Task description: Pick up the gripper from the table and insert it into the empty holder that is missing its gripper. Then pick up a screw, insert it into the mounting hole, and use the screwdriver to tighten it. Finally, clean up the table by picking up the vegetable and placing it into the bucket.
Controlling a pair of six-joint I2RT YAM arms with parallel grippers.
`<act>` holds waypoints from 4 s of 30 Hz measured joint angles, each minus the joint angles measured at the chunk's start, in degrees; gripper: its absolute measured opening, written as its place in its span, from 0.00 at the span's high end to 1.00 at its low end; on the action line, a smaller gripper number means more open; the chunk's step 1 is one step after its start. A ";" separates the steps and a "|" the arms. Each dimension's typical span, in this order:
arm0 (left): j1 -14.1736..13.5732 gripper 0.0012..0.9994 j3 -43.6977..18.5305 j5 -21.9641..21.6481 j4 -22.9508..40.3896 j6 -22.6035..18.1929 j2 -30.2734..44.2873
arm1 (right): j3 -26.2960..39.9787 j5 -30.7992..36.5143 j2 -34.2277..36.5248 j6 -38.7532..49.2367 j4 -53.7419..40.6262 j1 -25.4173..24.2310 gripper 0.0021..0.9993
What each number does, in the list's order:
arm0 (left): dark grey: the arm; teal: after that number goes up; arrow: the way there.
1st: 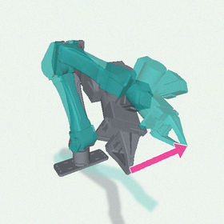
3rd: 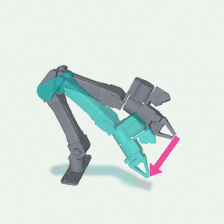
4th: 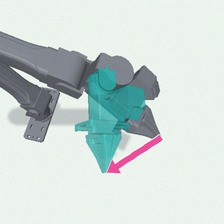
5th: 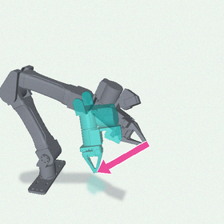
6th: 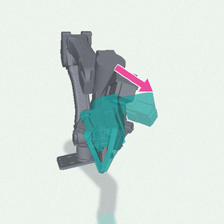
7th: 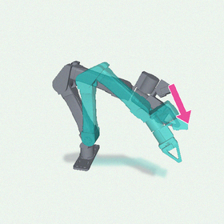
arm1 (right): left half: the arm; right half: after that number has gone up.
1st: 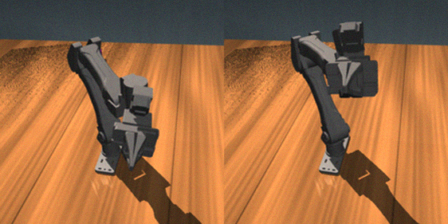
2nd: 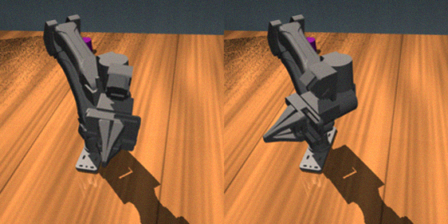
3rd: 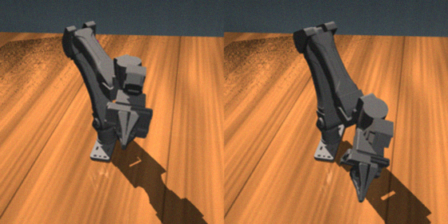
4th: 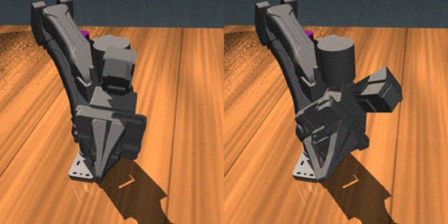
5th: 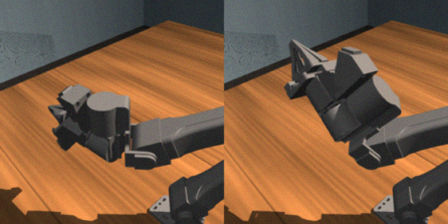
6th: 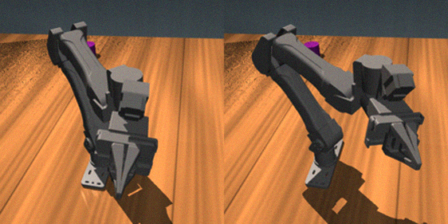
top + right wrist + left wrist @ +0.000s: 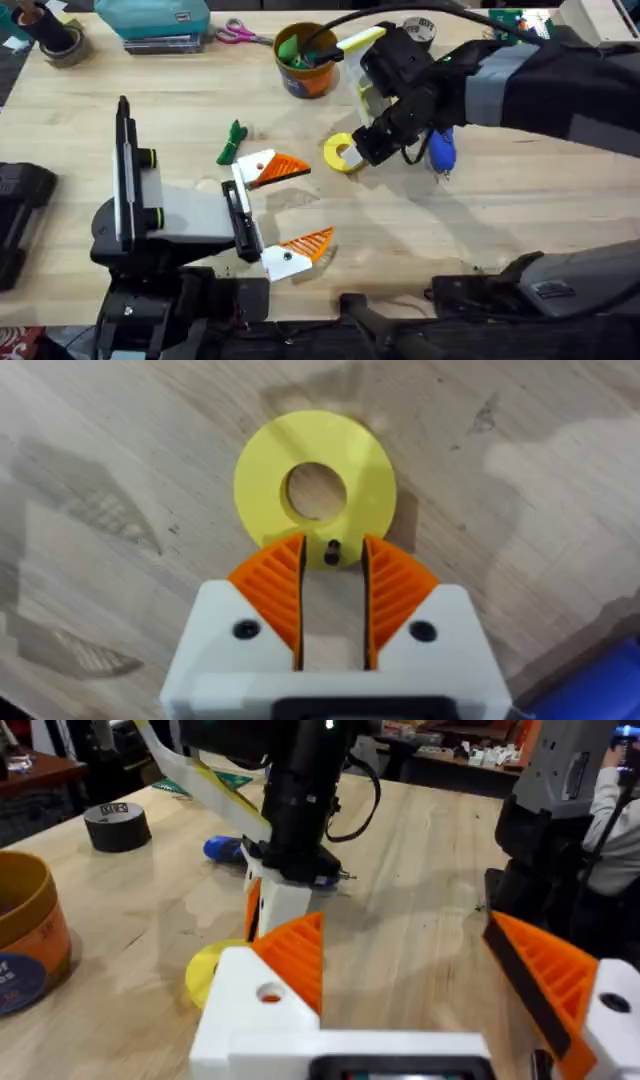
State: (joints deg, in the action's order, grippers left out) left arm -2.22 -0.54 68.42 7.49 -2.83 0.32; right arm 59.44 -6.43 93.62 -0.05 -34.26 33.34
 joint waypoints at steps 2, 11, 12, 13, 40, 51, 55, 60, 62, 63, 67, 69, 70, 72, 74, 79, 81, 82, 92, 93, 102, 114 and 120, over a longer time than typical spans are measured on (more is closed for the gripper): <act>0.00 0.01 0.00 0.00 -0.01 0.00 0.00 | 0.00 0.02 0.00 -0.01 -0.01 0.02 0.74; 0.00 0.01 0.00 0.00 0.00 0.00 -0.02 | 0.00 0.06 0.00 -0.02 0.00 0.02 0.93; 0.00 0.01 0.00 0.00 0.00 -0.01 -0.02 | 0.00 0.06 0.00 -0.07 0.00 0.02 0.98; 0.00 0.01 0.00 0.00 0.00 0.00 0.00 | 0.00 0.06 0.00 -0.18 0.00 0.02 0.99; 0.00 0.01 0.00 0.00 -0.02 -0.02 -0.02 | 19.64 3.08 -0.85 0.11 -19.72 0.02 1.00; 0.00 0.01 0.00 -0.01 -0.01 -0.01 -0.01 | 43.03 4.13 -3.89 2.10 -37.28 0.02 1.00; 0.00 0.01 0.00 0.00 -0.02 -0.01 0.00 | 46.65 4.28 -3.89 2.31 -40.04 0.25 1.00; 0.00 0.01 0.00 0.00 0.00 0.00 -0.02 | 47.98 4.28 -3.89 2.67 -40.87 1.12 1.00; 0.00 0.01 0.00 0.00 0.00 0.00 0.00 | 48.00 4.28 -3.89 2.69 -40.89 1.69 1.00; 0.00 0.01 0.00 0.00 -0.02 0.00 0.00 | 48.00 4.28 -3.87 2.69 -40.89 1.98 1.00; 0.00 0.01 0.00 0.00 -0.01 0.00 -0.01 | 48.00 4.28 -3.89 2.71 -40.91 3.72 1.00; 0.00 0.01 0.00 0.00 -0.02 -0.02 -0.02 | 48.00 4.30 -3.89 2.71 -40.91 4.93 1.00; 0.00 0.01 0.00 0.00 0.00 0.00 0.00 | 48.00 4.30 -3.89 2.71 -40.87 5.70 1.00; 0.00 0.01 0.00 0.00 -0.02 0.00 0.00 | 48.00 4.30 -3.89 2.75 -40.62 7.29 1.00; 0.00 0.01 0.00 0.00 0.00 0.00 -0.01 | 48.00 4.30 -3.87 2.89 -39.89 9.20 1.00; 0.00 0.01 0.00 0.00 0.00 0.00 0.00 | 49.29 4.30 -2.10 2.89 -39.03 13.72 1.00; 0.00 0.01 0.00 -0.01 0.00 0.00 0.00 | 50.40 4.28 -0.55 2.91 -39.07 15.06 1.00; 0.00 0.01 0.00 0.00 -0.02 0.00 0.00 | 51.20 4.30 0.42 2.91 -39.08 15.77 1.00; 0.00 0.01 0.00 0.00 -0.02 0.00 -0.02 | 56.40 4.30 6.80 4.25 -39.56 22.41 1.00; 0.00 0.01 0.00 -0.01 0.00 -0.01 0.00 | 56.54 4.30 6.97 4.63 -39.56 23.06 1.00; 0.00 0.01 0.00 0.00 -0.02 0.00 0.00 | 56.76 4.30 7.17 9.70 -40.40 28.71 1.00; 0.00 0.01 0.00 0.00 0.00 0.00 0.00 | 56.76 4.70 7.17 16.12 -40.94 30.23 1.00; 0.00 0.01 0.00 0.00 0.00 -0.01 0.00 | 56.76 4.70 7.17 16.86 -40.94 29.86 1.00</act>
State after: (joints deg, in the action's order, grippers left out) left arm -2.22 -0.54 68.42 7.49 -2.84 0.32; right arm 116.20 -1.74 100.79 16.81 -75.20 63.20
